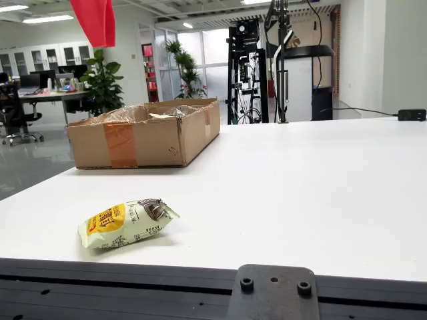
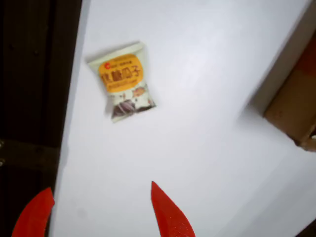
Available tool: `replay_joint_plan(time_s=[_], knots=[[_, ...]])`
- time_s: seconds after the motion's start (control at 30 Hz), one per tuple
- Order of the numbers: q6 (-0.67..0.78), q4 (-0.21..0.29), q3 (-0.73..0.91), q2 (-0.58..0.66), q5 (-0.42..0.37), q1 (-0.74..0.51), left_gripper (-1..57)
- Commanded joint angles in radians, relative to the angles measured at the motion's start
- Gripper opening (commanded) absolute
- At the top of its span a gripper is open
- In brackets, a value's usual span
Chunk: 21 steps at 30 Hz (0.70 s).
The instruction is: Grasp a snack and put it in the bin.
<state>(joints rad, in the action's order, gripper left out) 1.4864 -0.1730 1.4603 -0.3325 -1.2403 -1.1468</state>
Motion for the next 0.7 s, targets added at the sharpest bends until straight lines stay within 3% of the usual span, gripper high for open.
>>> replay_joint_plan(time_s=[0.03,0.43,0.7], knots=[[0.021,-0.004,0.000,-0.007,-0.003,0.002,38.2],[0.076,-0.052,-0.001,-0.032,-0.004,0.005,38.1],[0.084,-0.055,-0.005,-0.087,-0.003,0.007,42.8]])
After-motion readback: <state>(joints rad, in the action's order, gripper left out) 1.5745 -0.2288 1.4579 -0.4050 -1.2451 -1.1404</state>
